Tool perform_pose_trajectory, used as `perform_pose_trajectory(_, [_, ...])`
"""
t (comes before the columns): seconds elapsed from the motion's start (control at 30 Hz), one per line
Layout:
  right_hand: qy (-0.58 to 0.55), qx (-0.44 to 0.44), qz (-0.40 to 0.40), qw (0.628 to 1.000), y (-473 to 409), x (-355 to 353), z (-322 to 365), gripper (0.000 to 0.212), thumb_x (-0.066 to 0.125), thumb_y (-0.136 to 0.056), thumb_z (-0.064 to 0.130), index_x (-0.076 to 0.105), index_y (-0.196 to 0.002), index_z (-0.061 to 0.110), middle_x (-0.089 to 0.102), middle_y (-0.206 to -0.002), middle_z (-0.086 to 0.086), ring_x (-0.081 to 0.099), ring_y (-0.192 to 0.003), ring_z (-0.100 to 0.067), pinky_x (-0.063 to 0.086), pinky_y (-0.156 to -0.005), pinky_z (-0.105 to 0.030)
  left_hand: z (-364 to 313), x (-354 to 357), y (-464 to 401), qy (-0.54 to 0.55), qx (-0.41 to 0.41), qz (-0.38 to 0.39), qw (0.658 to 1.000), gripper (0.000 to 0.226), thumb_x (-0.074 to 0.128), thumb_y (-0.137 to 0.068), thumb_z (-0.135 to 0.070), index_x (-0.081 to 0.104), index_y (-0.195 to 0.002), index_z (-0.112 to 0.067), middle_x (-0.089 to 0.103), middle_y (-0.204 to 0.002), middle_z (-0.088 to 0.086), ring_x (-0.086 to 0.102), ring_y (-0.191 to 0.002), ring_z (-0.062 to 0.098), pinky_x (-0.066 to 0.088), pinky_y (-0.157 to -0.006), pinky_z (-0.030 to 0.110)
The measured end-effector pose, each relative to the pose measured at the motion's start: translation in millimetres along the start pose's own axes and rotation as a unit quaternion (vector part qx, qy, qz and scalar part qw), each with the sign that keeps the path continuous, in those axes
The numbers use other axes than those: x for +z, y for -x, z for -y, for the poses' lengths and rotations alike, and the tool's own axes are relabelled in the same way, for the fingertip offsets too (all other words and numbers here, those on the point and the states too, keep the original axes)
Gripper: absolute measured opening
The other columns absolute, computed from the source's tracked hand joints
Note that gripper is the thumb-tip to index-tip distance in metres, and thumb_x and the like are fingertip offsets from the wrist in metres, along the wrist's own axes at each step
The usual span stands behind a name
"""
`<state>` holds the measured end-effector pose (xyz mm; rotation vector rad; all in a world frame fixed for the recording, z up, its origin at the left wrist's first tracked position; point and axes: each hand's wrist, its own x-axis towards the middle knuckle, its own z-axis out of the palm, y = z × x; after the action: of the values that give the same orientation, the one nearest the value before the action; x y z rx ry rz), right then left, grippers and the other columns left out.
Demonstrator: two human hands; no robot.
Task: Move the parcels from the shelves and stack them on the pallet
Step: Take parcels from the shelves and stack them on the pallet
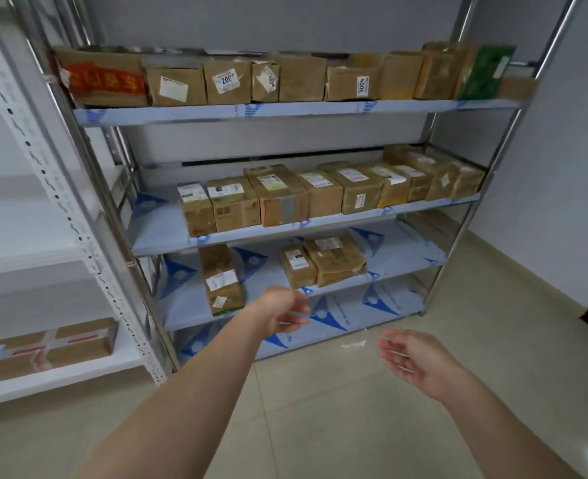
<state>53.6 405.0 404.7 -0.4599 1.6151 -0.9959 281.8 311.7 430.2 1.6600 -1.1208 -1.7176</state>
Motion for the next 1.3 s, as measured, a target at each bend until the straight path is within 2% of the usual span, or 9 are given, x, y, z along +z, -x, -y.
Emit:
perform_pose_trajectory(0.1, [-0.004, 0.001, 0.021, 1.0, -66, -13, 38, 0.011, 0.054, -0.099, 0.011, 0.063, -0.105, 0.011, 0.07, -0.097, -0.008, 0.065, -0.087, -0.019, 0.05, -0.083, -0.032, -32, 17, -58, 0.015, -0.016, -0.032, 0.999, 0.017, 0.051, -0.101, -0.015, 0.063, -0.108, -0.007, 0.07, -0.104, 0.012, 0.066, -0.087, 0.024, 0.055, -0.089, 0.036])
perform_pose_trajectory(0.23, [0.006, 0.008, 0.019, 1.0, -147, -33, 96, 0.013, 0.057, -0.097, 0.013, 0.065, -0.107, 0.011, 0.071, -0.099, -0.008, 0.065, -0.087, -0.019, 0.05, -0.079, -0.031, -85, 35, -118, 0.03, -0.027, -0.069, 0.997, 0.015, 0.051, -0.1, -0.014, 0.064, -0.101, -0.007, 0.07, -0.101, 0.012, 0.065, -0.085, 0.024, 0.054, -0.072, 0.031])
perform_pose_trajectory(0.43, [0.017, 0.004, 0.027, 0.999, -243, -4, 177, 0.01, 0.057, -0.097, 0.014, 0.065, -0.099, 0.009, 0.067, -0.087, -0.006, 0.058, -0.073, -0.015, 0.045, -0.071, -0.028, -141, 30, -184, -0.017, -0.023, -0.055, 0.998, 0.016, 0.052, -0.101, -0.017, 0.065, -0.106, -0.01, 0.07, -0.104, 0.012, 0.068, -0.092, 0.025, 0.055, -0.087, 0.036])
perform_pose_trajectory(0.6, [0.05, 0.008, 0.091, 0.995, -305, 62, 215, 0.012, 0.054, -0.097, 0.007, 0.064, -0.101, 0.012, 0.069, -0.097, -0.009, 0.062, -0.082, -0.018, 0.051, -0.075, -0.03, -171, -11, -282, 0.034, 0.0, -0.258, 0.965, 0.014, 0.051, -0.097, -0.014, 0.056, -0.085, -0.008, 0.059, -0.092, 0.017, 0.06, -0.076, 0.029, 0.052, -0.068, 0.037])
perform_pose_trajectory(0.7, [0.089, -0.005, 0.112, 0.99, -335, 101, 241, 0.016, 0.058, -0.094, 0.009, 0.065, -0.108, 0.013, 0.069, -0.105, -0.008, 0.065, -0.092, -0.019, 0.055, -0.093, -0.037, -192, -36, -331, 0.031, -0.014, -0.378, 0.925, 0.039, 0.056, -0.096, -0.025, 0.052, -0.126, -0.001, 0.051, -0.13, 0.02, 0.055, -0.112, 0.037, 0.049, -0.095, 0.045])
perform_pose_trajectory(0.77, [0.116, -0.023, 0.133, 0.984, -351, 127, 264, 0.021, 0.059, -0.094, 0.009, 0.065, -0.112, 0.015, 0.068, -0.108, -0.007, 0.065, -0.099, -0.018, 0.057, -0.089, -0.035, -209, -49, -347, 0.004, -0.046, -0.408, 0.912, 0.061, 0.059, -0.095, -0.028, 0.035, -0.144, -0.002, 0.04, -0.142, 0.021, 0.049, -0.123, 0.04, 0.044, -0.096, 0.045])
perform_pose_trajectory(0.97, [0.17, -0.069, 0.186, 0.965, -379, 187, 321, 0.032, 0.052, -0.1, 0.014, 0.056, -0.131, 0.017, 0.061, -0.107, 0.0, 0.059, -0.097, -0.014, 0.052, -0.084, -0.027, -230, -87, -384, 0.046, -0.045, -0.345, 0.936, 0.04, 0.066, -0.089, -0.03, 0.055, -0.118, -0.005, 0.064, -0.098, 0.012, 0.064, -0.088, 0.029, 0.055, -0.083, 0.042])
perform_pose_trajectory(1.2, [0.224, -0.072, 0.204, 0.95, -408, 212, 330, 0.04, 0.05, -0.099, 0.006, 0.048, -0.139, 0.01, 0.06, -0.1, -0.001, 0.063, -0.106, -0.021, 0.053, -0.094, -0.034, -220, -97, -403, 0.031, -0.089, -0.373, 0.923, 0.058, 0.077, -0.082, -0.026, 0.041, -0.123, -0.006, 0.062, -0.109, 0.019, 0.065, -0.096, 0.036, 0.058, -0.078, 0.046])
perform_pose_trajectory(1.3, [0.258, -0.096, 0.195, 0.942, -420, 213, 330, 0.034, 0.053, -0.096, 0.009, 0.054, -0.131, 0.011, 0.061, -0.1, 0.001, 0.069, -0.089, -0.014, 0.056, -0.087, -0.032, -227, -86, -394, 0.026, -0.09, -0.378, 0.921, 0.058, 0.071, -0.088, -0.023, 0.033, -0.127, -0.007, 0.057, -0.11, 0.018, 0.062, -0.098, 0.033, 0.055, -0.071, 0.04])
